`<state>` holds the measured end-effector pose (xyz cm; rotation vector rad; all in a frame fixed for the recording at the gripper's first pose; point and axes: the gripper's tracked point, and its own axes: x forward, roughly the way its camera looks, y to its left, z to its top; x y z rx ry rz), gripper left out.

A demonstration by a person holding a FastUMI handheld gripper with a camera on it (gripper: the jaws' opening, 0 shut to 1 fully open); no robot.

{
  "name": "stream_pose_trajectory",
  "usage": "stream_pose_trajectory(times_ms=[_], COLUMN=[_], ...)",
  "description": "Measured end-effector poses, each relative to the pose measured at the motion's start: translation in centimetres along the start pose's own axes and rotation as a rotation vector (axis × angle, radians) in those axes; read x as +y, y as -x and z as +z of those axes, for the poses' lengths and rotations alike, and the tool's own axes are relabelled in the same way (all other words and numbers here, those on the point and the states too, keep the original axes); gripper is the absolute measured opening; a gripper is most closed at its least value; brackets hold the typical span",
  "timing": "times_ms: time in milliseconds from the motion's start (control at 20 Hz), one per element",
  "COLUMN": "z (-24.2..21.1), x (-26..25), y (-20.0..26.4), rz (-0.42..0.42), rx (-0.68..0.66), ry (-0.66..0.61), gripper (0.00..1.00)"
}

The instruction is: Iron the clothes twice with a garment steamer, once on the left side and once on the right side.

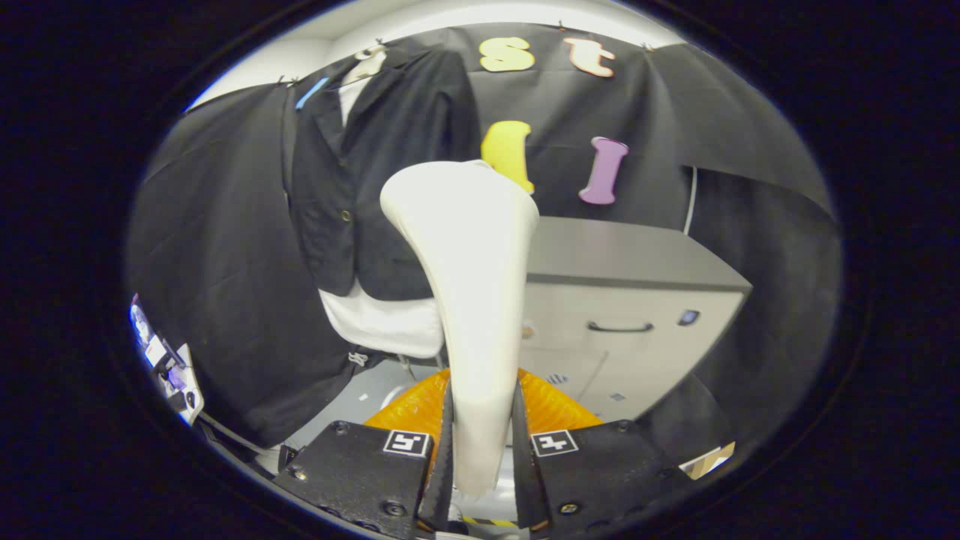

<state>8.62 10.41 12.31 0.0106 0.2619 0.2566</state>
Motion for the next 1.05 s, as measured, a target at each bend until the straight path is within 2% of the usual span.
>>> stream_pose_trajectory(times_ms=[250,600,800,1050], z=[-8.9,-19.9,-22.5,-22.9], x=[-9.0,-13.4,-14.2,-14.7], y=[5.3,9.4,10.3,10.9], rz=[-0.06,-0.04,-0.03,-0.022], rx=[0.082,0.188,0.21,0.193], ry=[-0.083,-0.126,-0.164,-0.173], gripper=[0.36,0.36,0.36,0.36])
